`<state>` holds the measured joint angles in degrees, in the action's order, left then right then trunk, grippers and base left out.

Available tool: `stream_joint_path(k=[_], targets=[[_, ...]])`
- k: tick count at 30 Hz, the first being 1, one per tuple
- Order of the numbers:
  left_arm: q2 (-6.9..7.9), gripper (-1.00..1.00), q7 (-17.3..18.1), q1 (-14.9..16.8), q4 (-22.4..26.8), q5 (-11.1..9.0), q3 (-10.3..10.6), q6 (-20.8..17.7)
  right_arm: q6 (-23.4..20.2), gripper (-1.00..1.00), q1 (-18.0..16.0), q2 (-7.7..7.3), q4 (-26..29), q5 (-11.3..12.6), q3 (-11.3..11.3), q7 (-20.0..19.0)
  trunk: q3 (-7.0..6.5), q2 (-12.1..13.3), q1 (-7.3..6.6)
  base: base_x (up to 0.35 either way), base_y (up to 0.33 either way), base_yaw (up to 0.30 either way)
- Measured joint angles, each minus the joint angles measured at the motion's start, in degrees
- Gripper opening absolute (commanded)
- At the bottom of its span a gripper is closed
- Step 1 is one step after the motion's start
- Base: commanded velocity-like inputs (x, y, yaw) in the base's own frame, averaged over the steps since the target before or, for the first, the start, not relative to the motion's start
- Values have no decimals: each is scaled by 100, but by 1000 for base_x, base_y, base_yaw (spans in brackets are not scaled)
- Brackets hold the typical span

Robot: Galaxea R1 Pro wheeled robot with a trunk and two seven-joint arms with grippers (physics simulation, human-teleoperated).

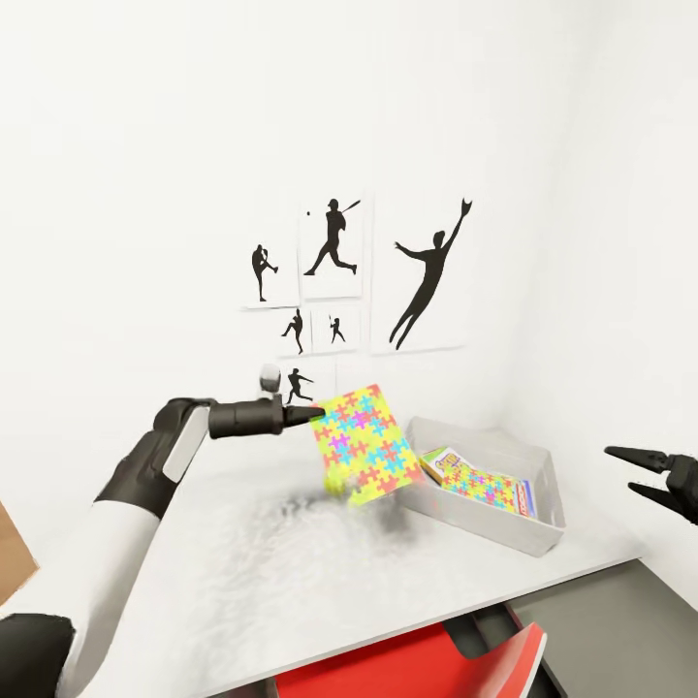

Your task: Put all the toys in the child's room - the three board games (two on the bed and one on the table), the two jigsaw puzzles on the table, and the tennis ball on the table - inside the toy box on the table in the child's room.

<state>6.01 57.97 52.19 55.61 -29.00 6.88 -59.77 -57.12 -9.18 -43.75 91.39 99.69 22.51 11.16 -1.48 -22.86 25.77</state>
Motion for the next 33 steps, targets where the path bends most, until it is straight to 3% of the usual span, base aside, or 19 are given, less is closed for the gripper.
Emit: stream_joint_path(k=[3, 11, 17, 33], targets=[[5, -100, -2, 392, -580, -7, 6, -6, -13, 100, -6, 181, 0, -13, 15, -5, 0, -1, 0, 0, 0, 0], [47, -100, -5, 1054, -1539, 8, 50, -7, -9, 100, -1, 314, 0, -24, 20, -7, 0, -1, -1, 0, 0, 0], [69, -100, 10, 1111, -1625, 15, 140, -7, -8, 100, -1, 348, 0, -46, 21, -7, 0, -1, -1, 0, 0, 0], [71, -100, 30, 1115, -1583, 8, 136, -7, 0, 100, -1, 350, -17, -96, 21, 2, 0, -1, -1, 0, 0, 0]])
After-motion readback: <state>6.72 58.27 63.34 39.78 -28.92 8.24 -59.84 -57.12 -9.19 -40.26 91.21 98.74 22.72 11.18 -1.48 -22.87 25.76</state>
